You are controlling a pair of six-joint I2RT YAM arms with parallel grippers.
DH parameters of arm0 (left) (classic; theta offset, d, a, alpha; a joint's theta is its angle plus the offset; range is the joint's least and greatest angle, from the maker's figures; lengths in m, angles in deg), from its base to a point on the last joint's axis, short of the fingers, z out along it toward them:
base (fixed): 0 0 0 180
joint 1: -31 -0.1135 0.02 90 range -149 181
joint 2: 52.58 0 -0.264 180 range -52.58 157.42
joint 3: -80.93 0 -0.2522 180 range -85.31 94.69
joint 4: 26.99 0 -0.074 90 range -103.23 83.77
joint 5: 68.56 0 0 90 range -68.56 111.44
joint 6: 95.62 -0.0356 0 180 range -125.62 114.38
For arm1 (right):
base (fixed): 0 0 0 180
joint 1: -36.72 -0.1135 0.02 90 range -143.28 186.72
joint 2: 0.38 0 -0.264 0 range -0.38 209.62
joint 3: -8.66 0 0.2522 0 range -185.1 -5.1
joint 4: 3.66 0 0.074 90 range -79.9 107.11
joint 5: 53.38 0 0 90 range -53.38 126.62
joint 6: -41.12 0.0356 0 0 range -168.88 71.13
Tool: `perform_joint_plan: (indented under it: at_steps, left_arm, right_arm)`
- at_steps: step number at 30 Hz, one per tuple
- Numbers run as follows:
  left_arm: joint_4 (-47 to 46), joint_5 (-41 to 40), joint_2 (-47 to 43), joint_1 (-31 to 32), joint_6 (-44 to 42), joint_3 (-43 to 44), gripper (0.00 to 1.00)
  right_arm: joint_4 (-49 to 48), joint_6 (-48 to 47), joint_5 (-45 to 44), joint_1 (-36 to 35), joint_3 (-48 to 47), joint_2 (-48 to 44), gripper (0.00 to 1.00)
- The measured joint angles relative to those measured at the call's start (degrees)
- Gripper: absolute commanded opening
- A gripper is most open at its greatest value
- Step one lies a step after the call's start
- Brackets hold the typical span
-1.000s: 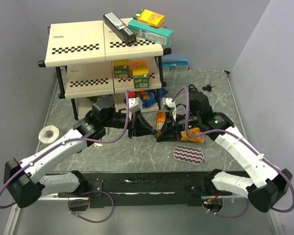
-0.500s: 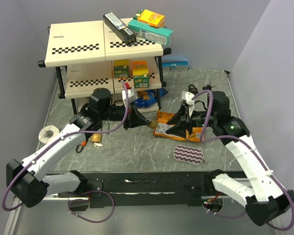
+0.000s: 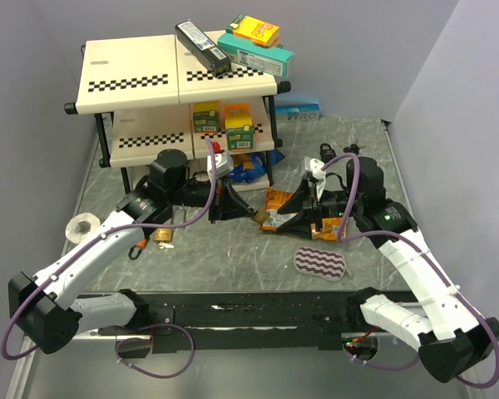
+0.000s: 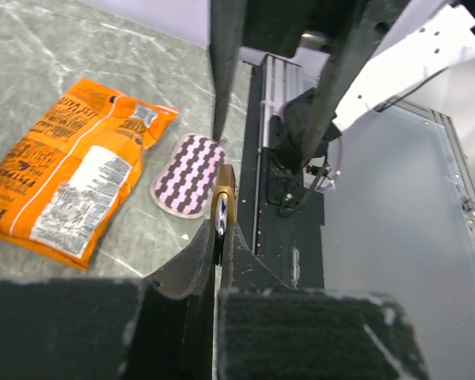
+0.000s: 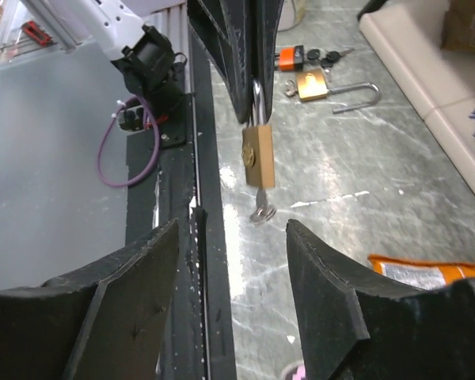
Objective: Lock with the key
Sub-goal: Lock the lock.
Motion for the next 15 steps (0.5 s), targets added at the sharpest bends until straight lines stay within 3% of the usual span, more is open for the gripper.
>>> perform_joint_plan:
  at_steps: [10, 15]
  left_arm:
    - [-1.9, 1.6, 0.2, 1.4, 0.9, 0.3, 0.01]
    - [-2.2, 1.7, 0.3, 1.5, 1.2, 0.3, 0.01]
  right_arm:
    - [-4.4, 2.5, 0.7, -3.1, 0.5, 1.0, 0.5]
    - [-4.3, 1.9, 0.7, -3.2, 0.7, 1.7, 0.49]
